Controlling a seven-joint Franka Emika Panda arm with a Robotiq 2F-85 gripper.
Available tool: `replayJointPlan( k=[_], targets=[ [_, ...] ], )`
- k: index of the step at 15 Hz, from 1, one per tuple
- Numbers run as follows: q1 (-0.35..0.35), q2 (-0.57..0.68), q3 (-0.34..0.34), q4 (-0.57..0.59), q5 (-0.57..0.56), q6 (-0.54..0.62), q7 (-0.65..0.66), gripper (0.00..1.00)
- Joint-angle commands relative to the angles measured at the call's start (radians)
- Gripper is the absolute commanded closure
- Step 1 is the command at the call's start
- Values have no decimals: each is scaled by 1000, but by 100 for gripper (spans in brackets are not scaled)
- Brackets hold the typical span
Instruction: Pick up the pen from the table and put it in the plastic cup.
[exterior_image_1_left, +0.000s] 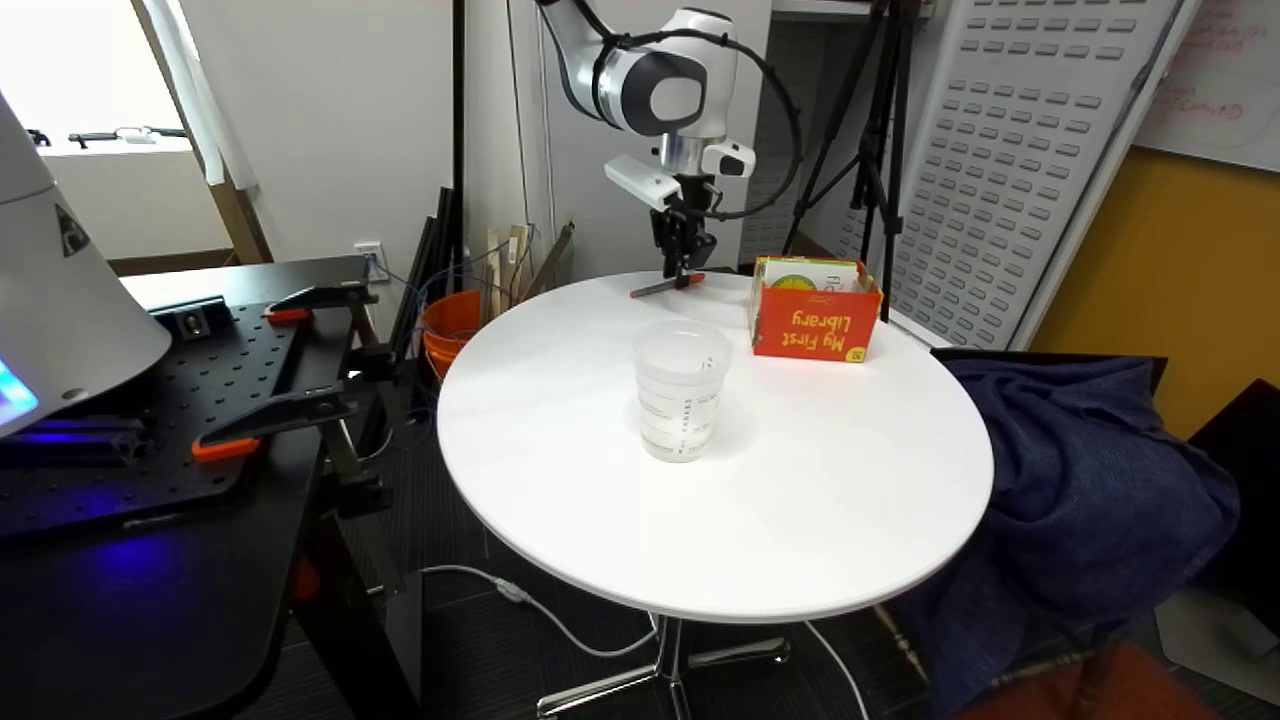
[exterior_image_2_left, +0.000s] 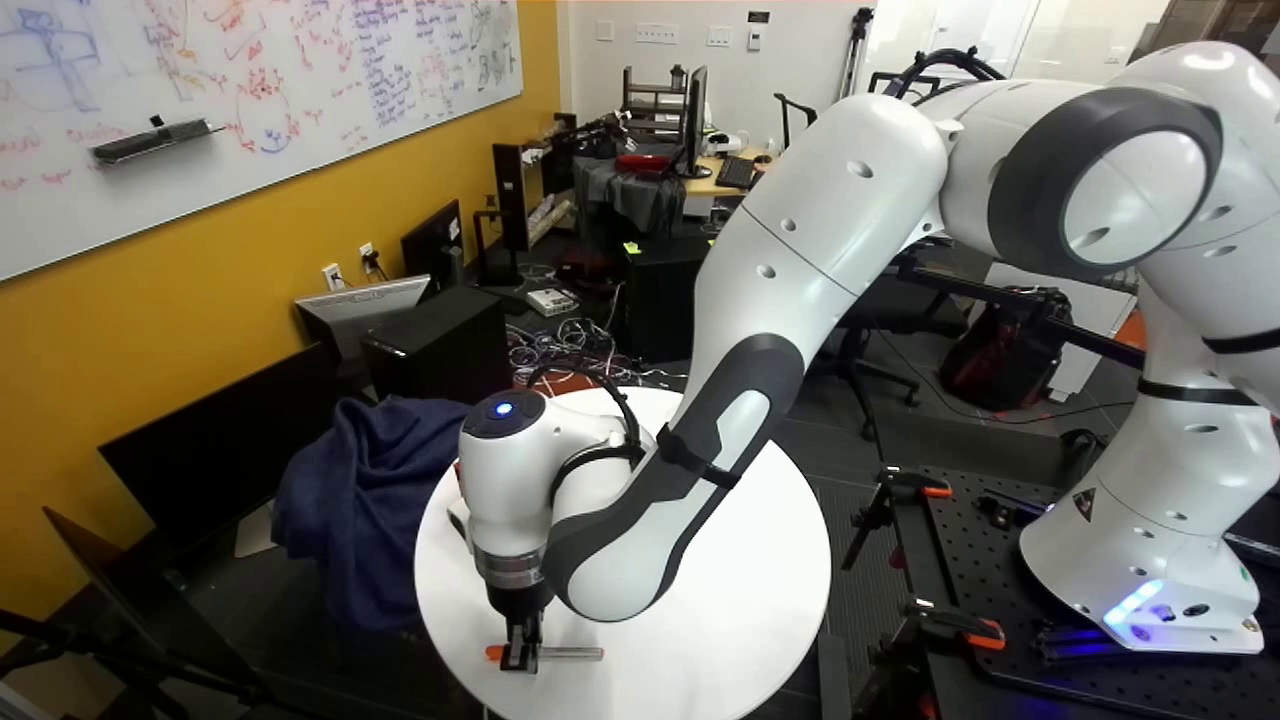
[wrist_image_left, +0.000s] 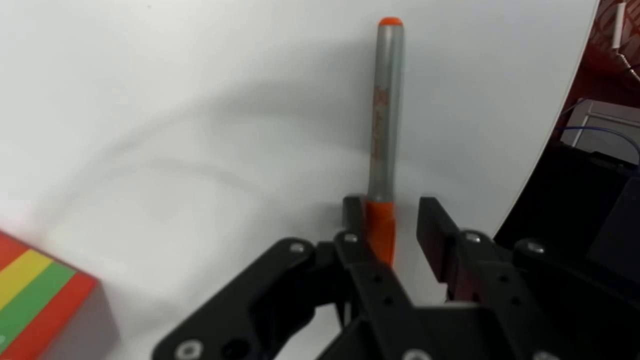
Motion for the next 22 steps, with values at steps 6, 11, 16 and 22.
replayJointPlan(
  k=[6, 11, 16, 22],
  targets=[
    [-9, 27, 6, 69, 19, -94, -17, 87],
    [-4, 26, 0, 78, 16, -117, -9, 96],
    [12, -1, -18, 54, 5, -113, 12, 96],
    [43, -63, -51, 4, -15, -106, 39, 96]
  ],
)
